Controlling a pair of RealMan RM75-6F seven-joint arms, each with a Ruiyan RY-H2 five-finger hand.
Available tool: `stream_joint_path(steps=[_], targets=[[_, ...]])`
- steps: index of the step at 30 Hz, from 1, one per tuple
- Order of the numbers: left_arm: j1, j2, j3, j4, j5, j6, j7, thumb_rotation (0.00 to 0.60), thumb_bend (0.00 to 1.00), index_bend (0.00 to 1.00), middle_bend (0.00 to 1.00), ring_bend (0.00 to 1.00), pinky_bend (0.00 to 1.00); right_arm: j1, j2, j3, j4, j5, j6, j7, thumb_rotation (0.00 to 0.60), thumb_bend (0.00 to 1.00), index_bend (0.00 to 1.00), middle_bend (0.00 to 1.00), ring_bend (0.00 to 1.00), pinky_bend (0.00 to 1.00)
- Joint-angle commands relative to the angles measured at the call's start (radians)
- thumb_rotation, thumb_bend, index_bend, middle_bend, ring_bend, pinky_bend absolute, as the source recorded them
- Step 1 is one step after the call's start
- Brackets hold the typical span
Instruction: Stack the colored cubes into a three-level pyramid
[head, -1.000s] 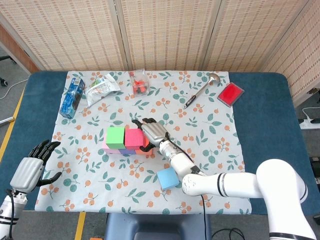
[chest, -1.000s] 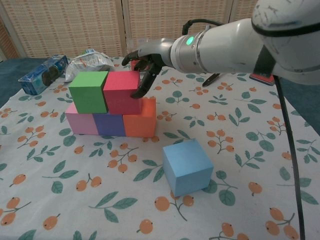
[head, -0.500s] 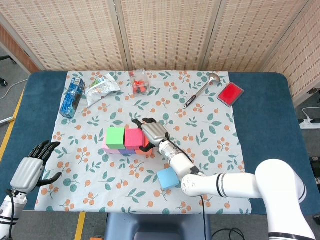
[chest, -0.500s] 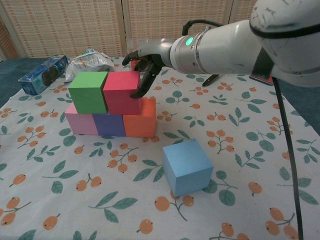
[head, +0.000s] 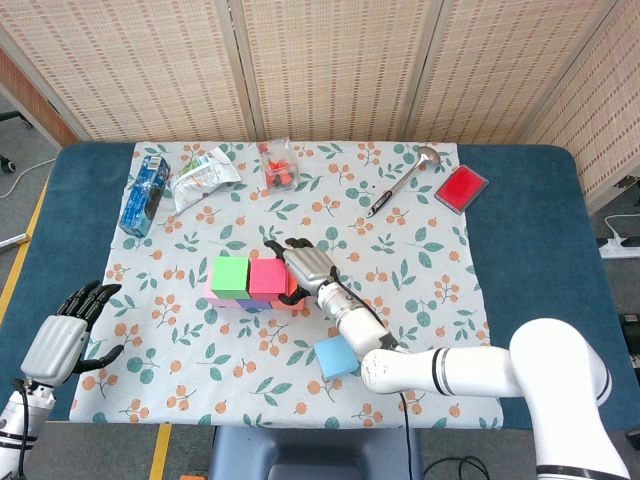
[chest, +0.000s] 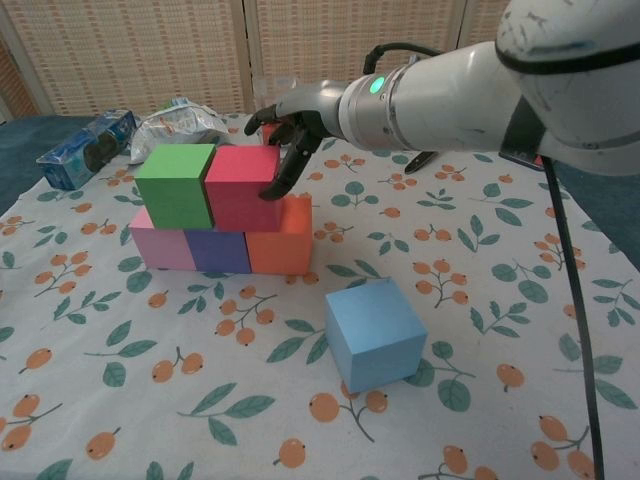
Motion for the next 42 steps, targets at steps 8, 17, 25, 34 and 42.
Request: stream_joint_path(steps=[8,17,25,34,42], targets=[[-0.002,-0.001,0.000,0.001,-0.001,-0.003,0.002,0.600,0.25,0.07,0.12,0.05,0.16,-0.001,0.004,-0.004,-0.001,-0.003,-0.006,0.001,0.600,0.22,0.00,0.23,0.03,0.00],[-0.002,0.000,0.000,0.000,-0.002,-0.004,0.004,0.600,0.25,0.07,0.12,0.05,0.16,-0.003,0.003,0.002,0.007,-0.008,-0.006,0.010,0.600,0.22,0.00,0.23,0.03,0.00],[-0.003,0.002,0.000,-0.003,0.000,-0.002,0.004,0.600,0.25,0.07,0.12,0.05,0.16,-0.003,0.003,0.006,0.008,-0.005,-0.011,0.019,0.600,0.22,0.00,0.23,0.03,0.00],[-0.003,0.000,0.001,0.001,0.001,-0.003,-0.002,0.600,0.25,0.07,0.12,0.05,0.16,-0.005,-0.003,0.006,0.007,-0.009,0.013,0.013,0.600,0.22,0.00,0.23,0.03,0.00],[-0.003,0.000,0.003,0.004,0.006,0.000,-0.007,0.600,0.25,0.07,0.12,0.05,0.16,-0.009,-0.007,0.009,0.002,-0.009,0.026,0.010,0.600,0.22,0.00,0.23,0.03,0.00]])
